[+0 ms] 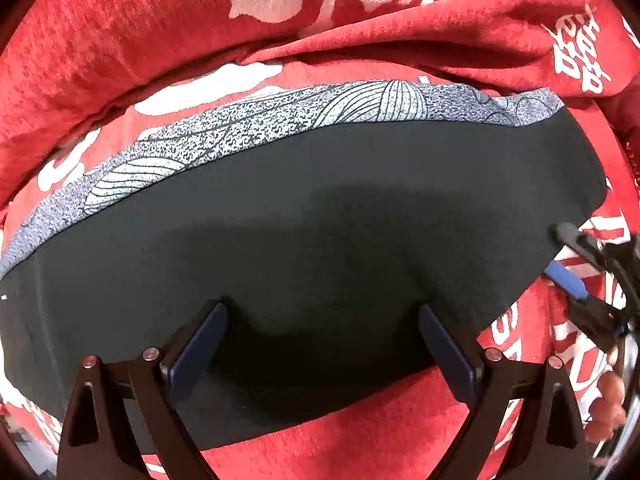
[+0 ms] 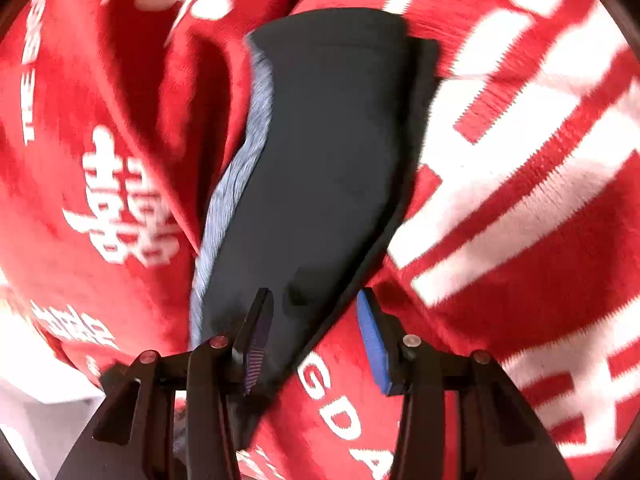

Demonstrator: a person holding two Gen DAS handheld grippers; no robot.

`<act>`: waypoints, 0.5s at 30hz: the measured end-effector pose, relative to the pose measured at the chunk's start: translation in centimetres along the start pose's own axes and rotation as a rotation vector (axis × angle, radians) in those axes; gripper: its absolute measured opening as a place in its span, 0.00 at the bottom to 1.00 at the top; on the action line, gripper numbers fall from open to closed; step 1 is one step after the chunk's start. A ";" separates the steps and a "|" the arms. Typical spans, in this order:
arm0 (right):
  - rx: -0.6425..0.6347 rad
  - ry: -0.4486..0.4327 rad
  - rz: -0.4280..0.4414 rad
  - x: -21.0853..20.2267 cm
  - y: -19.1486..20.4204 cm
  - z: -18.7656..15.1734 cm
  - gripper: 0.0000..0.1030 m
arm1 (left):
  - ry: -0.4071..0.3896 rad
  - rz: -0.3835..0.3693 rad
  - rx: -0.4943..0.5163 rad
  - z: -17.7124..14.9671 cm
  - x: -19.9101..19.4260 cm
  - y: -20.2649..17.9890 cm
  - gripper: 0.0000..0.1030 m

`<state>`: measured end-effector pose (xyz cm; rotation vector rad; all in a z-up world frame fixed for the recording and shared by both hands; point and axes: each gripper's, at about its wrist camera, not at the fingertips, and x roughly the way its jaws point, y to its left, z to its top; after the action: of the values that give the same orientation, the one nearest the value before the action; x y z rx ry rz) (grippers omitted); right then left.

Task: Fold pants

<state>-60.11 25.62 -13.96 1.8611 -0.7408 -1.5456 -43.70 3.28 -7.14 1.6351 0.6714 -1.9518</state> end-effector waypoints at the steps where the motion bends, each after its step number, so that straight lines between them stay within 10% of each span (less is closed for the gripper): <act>1: 0.014 -0.005 0.029 0.3 -0.3 0.3 0.48 | -0.007 0.003 0.006 -0.3 -0.1 -0.2 0.94; 8: -0.010 -0.030 0.153 1.4 0.2 2.6 0.48 | 0.004 0.004 0.012 -0.2 -0.3 -0.8 0.96; 11: 0.060 -0.005 0.193 1.6 -0.5 3.2 0.16 | -0.044 0.002 -0.032 1.4 -2.3 -0.4 0.95; 15: -0.035 0.001 0.226 0.5 2.2 2.7 0.14 | -0.174 0.061 -0.082 5.7 -4.0 -0.2 0.95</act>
<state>-62.81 23.53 -13.07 1.6887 -0.8856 -1.4048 -47.44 0.00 -2.32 1.4018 0.6182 -1.9683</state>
